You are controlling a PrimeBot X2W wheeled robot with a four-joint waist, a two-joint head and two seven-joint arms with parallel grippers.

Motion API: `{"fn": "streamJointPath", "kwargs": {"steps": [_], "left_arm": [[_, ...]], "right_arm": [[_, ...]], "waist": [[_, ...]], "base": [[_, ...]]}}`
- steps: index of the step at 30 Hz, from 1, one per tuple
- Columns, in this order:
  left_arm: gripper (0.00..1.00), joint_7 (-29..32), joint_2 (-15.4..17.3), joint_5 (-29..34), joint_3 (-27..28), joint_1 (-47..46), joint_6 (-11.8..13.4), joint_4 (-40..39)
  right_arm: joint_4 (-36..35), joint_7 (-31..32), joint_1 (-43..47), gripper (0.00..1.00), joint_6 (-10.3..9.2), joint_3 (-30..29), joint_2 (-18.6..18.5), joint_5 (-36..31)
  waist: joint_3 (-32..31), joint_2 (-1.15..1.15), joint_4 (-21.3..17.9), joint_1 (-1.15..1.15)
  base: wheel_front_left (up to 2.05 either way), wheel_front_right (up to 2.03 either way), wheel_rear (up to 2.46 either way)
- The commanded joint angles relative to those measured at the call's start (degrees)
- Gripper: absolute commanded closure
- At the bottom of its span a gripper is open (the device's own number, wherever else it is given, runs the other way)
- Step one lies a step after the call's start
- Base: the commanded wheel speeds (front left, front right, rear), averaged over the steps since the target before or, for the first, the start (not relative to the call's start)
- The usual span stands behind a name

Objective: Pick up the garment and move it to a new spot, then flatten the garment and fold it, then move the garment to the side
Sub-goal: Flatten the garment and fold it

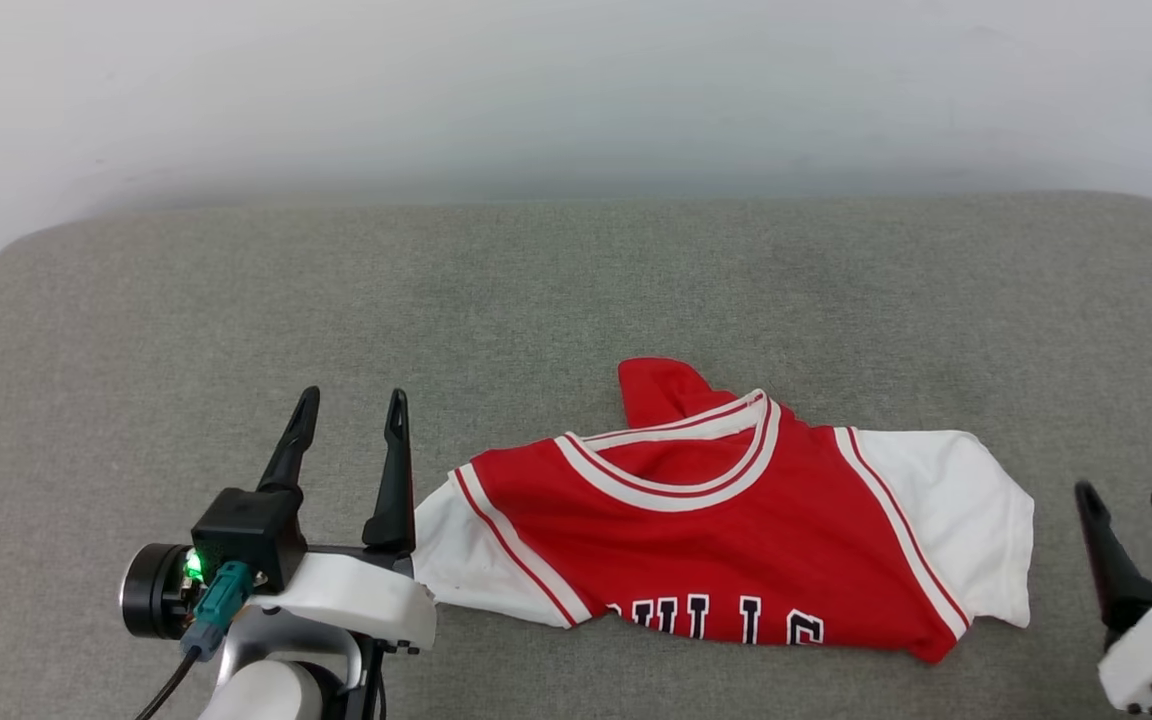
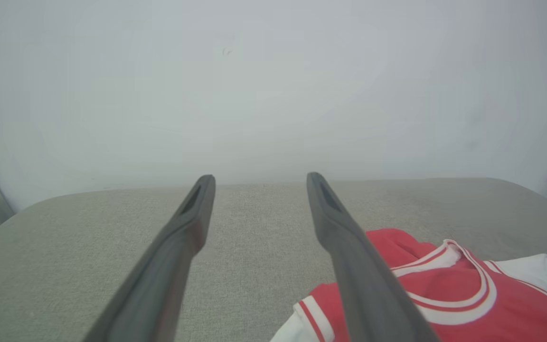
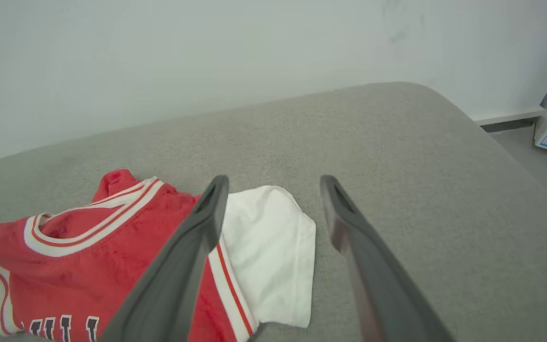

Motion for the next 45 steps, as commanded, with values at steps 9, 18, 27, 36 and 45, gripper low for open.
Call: {"fn": "streamJointPath", "kwargs": {"steps": [9,18,27,36,45], "left_arm": [[0.0,0.05,-0.62,0.94,-0.42,-1.81,0.82,-2.46],[0.0,-0.88,-1.82,1.13,-0.73,-5.1,0.37,-1.54],[0.0,-1.27,-3.01,0.4,-1.52,-6.64,-0.39,0.22],[0.0,2.51,-0.76,-2.23,-1.15,-6.45,-2.38,1.99],[0.0,20.55,7.46,-11.1,-0.18,-4.61,-6.86,-0.19]], "right_arm": [[13.08,24.72,-9.19,0.0,-0.01,-4.3,-9.22,7.71],[19.45,29.5,-20.29,0.0,-0.03,0.89,-15.12,10.17],[30.74,32.35,-22.6,0.0,-0.02,6.1,-14.73,13.28],[33.33,31.11,-23.64,1.0,-0.02,8.28,-14.91,14.39],[23.65,25.39,-22.35,1.0,-0.02,7.98,-15.91,12.69]], "waist": [[4.96,0.0,3.44,0.0],[12.96,0.0,6.1,0.0],[15.17,0.0,7.01,0.0],[12.77,0.0,5.72,0.0],[8.26,0.0,3.13,0.0]], "base": [[0.0,0.0,0.0],[0.0,0.0,0.0],[0.0,0.0,0.0],[0.0,0.0,0.0],[0.0,0.0,0.0]]}}
